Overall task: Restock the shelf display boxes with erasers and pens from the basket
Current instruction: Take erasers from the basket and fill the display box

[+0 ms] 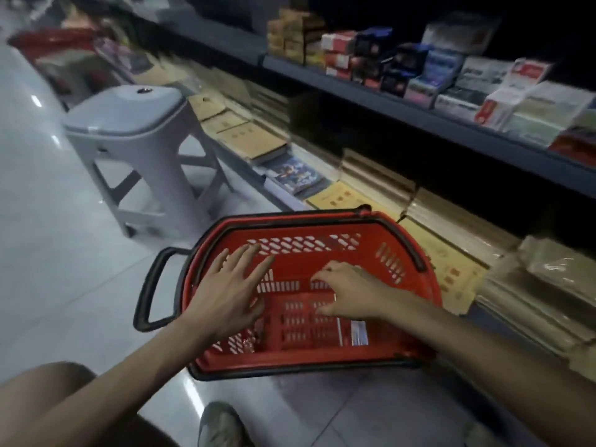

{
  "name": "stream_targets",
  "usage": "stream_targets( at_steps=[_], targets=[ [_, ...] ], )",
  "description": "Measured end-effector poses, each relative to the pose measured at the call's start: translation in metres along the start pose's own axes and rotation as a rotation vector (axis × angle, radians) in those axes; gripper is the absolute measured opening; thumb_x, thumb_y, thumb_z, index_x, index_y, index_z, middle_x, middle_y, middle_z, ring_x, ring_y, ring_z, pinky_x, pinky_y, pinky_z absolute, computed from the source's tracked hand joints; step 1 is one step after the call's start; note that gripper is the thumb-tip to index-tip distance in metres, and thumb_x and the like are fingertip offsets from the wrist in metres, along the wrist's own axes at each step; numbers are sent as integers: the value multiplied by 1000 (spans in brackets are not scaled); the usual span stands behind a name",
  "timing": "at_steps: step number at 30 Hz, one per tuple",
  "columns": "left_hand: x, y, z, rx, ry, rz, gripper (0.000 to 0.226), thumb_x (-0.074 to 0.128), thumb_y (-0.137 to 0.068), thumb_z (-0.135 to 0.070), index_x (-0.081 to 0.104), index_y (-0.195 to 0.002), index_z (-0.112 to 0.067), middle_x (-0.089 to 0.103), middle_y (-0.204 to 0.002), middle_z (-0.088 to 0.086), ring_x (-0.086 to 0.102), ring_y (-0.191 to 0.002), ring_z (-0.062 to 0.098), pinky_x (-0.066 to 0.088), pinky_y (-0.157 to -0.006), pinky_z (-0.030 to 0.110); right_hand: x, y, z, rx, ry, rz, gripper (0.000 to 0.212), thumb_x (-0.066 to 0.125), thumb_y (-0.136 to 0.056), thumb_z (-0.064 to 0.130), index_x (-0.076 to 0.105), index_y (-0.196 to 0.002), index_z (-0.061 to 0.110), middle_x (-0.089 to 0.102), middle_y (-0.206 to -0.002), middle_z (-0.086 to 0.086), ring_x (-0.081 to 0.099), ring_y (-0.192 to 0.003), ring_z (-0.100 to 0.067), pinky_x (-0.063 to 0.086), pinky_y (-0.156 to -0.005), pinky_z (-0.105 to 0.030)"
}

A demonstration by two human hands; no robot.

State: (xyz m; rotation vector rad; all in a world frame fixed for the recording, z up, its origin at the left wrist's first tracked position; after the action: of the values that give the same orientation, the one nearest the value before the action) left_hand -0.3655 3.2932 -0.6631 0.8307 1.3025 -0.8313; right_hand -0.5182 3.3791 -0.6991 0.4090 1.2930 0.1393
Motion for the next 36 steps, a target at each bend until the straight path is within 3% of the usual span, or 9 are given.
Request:
stream_targets(
  at_steps=[3, 7, 12, 15, 18, 23, 28, 32, 36],
  targets=[
    [31, -2, 30, -58, 25, 87, 76, 44, -89, -60, 40, -156, -25, 43, -158, 15, 42, -144, 39, 38, -116, 56, 49, -50, 14, -23, 52, 148, 72, 74, -82, 56, 53, -141, 21, 53, -134, -12, 54, -124, -35, 48, -102, -42],
    [58, -12, 42, 42, -25, 233, 75, 32, -83, -59, 59, -143, -21, 57, -144, 18, 59, -125, 41, 53, -97, 53, 112, -103, 48, -130, 64, 278, 84, 82, -75, 57, 52, -141, 16, 55, -131, -16, 54, -123, -34, 46, -100, -36],
    [88, -13, 41, 89, -117, 314, 64, 51, -86, -54, 58, -142, -23, 46, -150, 17, 43, -137, 38, 34, -111, 53, 181, -165, 86, -278, 228, 320, 106, 81, -72, 59, 32, -157, 18, 26, -161, -18, 30, -144, -38, 35, -118, -45],
    [93, -17, 43, 42, -159, 323, 65, 51, -92, -52, 49, -149, -20, 38, -157, 20, 33, -144, 40, 22, -118, 54, 200, -198, 99, -374, 409, 228, 85, 57, -89, 64, 36, -154, 14, 34, -161, -16, 26, -149, -37, 28, -122, -46],
    [95, -21, 44, 11, -176, 319, 68, 48, -97, -52, 40, -155, -18, 27, -163, 22, 23, -151, 41, 13, -123, 55, 219, -208, 104, -471, 636, 155, 72, 35, -103, 55, 32, -155, 5, 30, -162, -18, 22, -152, -34, 18, -125, -46],
    [102, -28, 44, -7, -119, 349, 63, 45, -101, -52, 42, -153, -18, 23, -165, 22, 20, -153, 41, 16, -123, 53, 245, -214, 94, -517, 712, 149, 70, 39, -103, 54, 21, -161, 19, 15, -169, -14, 10, -156, -37, 19, -123, -54],
    [104, -42, 49, -28, -74, 335, 63, 52, -97, -56, 47, -150, -21, 33, -159, 18, 28, -148, 38, 26, -119, 49, 259, -228, 96, -572, 716, 73, 59, 48, -103, 28, 29, -158, 15, 26, -165, -19, 23, -152, -41, 30, -118, -56],
    [100, -55, 53, -47, -44, 275, 53, 52, -97, -53, 55, -141, -22, 44, -147, 11, 40, -137, 33, 33, -111, 44, 264, -233, 90, -651, 737, 54, 50, 60, -94, 15, 55, -143, 19, 51, -152, -10, 41, -145, -35, 26, -121, -54],
    [103, -59, 49, -49, -2, 266, 51, 52, -97, -51, 56, -139, -22, 49, -142, 10, 44, -134, 32, 36, -109, 44, 277, -238, 66, -594, 576, 82, 55, 57, -95, 15, 47, -148, 17, 47, -153, -14, 45, -140, -38, 36, -114, -54]
  ],
)
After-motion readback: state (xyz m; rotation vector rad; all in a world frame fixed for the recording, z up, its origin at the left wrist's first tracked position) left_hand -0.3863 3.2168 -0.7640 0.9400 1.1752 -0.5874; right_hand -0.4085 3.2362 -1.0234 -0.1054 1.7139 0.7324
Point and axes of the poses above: each hand's wrist, its own y-axis away from the middle knuckle, its own x-axis out of the palm, z = x × y, the point moved 10 cm from there along -y, towards the middle knuckle
